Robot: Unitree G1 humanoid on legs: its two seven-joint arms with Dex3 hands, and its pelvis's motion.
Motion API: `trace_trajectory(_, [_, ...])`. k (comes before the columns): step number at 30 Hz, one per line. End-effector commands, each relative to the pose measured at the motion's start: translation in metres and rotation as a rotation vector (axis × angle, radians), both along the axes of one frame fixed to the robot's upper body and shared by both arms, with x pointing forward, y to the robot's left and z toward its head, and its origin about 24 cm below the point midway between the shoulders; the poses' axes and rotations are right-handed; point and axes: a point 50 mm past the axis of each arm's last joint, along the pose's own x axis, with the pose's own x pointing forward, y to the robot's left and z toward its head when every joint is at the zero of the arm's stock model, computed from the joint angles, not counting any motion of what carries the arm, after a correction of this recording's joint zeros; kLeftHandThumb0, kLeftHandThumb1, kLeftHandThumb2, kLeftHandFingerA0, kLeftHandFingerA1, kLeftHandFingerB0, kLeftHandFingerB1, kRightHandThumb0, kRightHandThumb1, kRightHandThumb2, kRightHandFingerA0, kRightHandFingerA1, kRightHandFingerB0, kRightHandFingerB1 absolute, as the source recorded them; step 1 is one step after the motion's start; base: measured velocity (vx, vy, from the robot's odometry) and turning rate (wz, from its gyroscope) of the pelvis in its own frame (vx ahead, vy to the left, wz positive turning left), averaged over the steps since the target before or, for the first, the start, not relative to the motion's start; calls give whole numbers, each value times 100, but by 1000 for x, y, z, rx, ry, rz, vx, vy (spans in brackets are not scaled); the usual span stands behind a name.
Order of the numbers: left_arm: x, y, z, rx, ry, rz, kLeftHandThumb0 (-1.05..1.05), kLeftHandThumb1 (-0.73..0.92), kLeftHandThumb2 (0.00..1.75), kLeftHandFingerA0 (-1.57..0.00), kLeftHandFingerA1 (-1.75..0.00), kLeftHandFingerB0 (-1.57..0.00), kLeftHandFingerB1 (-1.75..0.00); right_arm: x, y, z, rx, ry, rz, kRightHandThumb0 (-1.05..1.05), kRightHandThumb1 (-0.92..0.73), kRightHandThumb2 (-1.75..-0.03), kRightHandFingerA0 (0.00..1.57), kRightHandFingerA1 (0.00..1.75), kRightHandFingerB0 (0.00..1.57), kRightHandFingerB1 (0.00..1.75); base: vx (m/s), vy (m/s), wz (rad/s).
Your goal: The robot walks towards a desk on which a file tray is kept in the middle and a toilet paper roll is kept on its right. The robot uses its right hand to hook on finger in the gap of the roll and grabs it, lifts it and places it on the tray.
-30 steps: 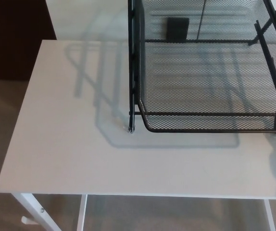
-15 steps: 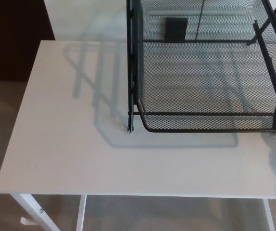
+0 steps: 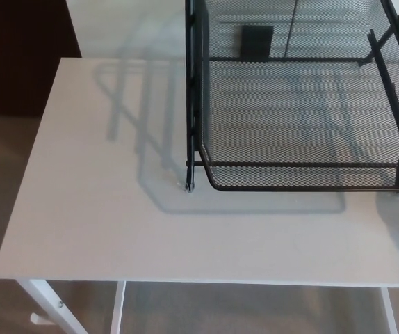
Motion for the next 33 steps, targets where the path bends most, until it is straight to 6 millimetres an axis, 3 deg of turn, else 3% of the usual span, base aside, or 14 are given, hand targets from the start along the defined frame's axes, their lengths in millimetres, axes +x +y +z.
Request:
trace_trajectory(1, [2, 8, 7, 90, 4, -63, -83, 92, 67, -23, -68, -20, -54, -5, 8, -15, -24, -176, 89, -6, -64, -66, 95, 142, 91, 82, 0, 0, 0])
trace_trajectory(10, [0, 9, 8, 85, 3, -48, -82, 89, 68, -24, -70, -21, -56, -12, 7, -20, 80, -273, 83, -2, -65, -79, 97, 134, 91, 81, 0, 0, 0])
trace_trajectory(11, [0, 9, 8, 76, -9, -37, -80, 91, 66, -23, -70, -20, -56, -11, 6, -6, 81, -318, 78, -2, -63, -83, 99, 132, 94, 83, 0, 0, 0])
trace_trajectory(12, [0, 9, 8, 80, -1, -47, -78, 67, 111, -25, -67, -17, -58, -10, 4, 0, 94, -341, 83, 0, -62, -87, 98, 140, 94, 85, 0, 0, 0])
trace_trajectory(13, [1, 9, 8, 80, 0, -49, -81, 92, 66, -23, -69, -20, -55, -9, 2, 3, 100, -356, 87, 1, -56, -92, 101, 140, 95, 85, 0, 0, 0])
trace_trajectory(17, [-1, 9, 8, 86, 11, -67, -83, 91, 67, -26, -70, -19, -55, -5, -8, 31, 145, -379, 23, -2, -59, -90, 100, 147, 96, 84, 0, 0, 0])
trace_trajectory(20, [-4, 11, 7, 83, 13, -54, -83, 91, 67, -25, -71, -18, -55, -4, -14, 55, 138, -384, -12, -3, -69, -72, 99, 136, 92, 71, 0, 0, 0])
trace_trajectory(22, [-3, 12, 7, 103, 27, -47, -82, 89, 66, -27, -70, -22, -56, -1, -15, 73, 128, -424, 9, 4, -63, -67, 105, 135, 93, 69, 0, 0, 0])
trace_trajectory(24, [-3, 12, 7, 95, 18, -29, -82, 89, 66, -27, -70, -22, -56, 0, -16, 79, 134, -455, 27, 4, -63, -67, 105, 135, 93, 69, 0, 0, 0])
trace_trajectory(29, [-1, 11, 7, 88, 3, -38, -81, 90, 66, -26, -70, -21, -56, 8, -13, 134, 131, -553, 61, -9, -66, -72, 102, 129, 96, 71, 0, 0, 0])
trace_trajectory(30, [-3, 11, 7, 89, 9, -38, -85, 69, 92, -26, -68, -20, -59, 12, -8, 153, 127, -620, 95, -9, -60, -73, 105, 129, 94, 72, 0, 0, 0])
trace_trajectory(31, [-4, 11, 7, 89, 7, -53, -81, 92, 66, -25, -70, -20, -56, 15, -5, 165, 136, -661, 109, -11, -61, -68, 105, 131, 97, 71, 0, 0, 0])
trace_trajectory(32, [-4, 11, 7, 88, 8, -45, -79, 67, 111, -26, -67, -17, -58, 16, -5, 169, 128, -664, 108, -15, -61, -62, 100, 139, 95, 67, 0, 0, 0])
trace_trajectory(33, [-4, 11, 7, 86, 10, -30, -79, 67, 111, -26, -67, -17, -58, 17, -4, 174, 113, -666, 106, -15, -61, -62, 100, 139, 95, 67, 0, 0, 0])
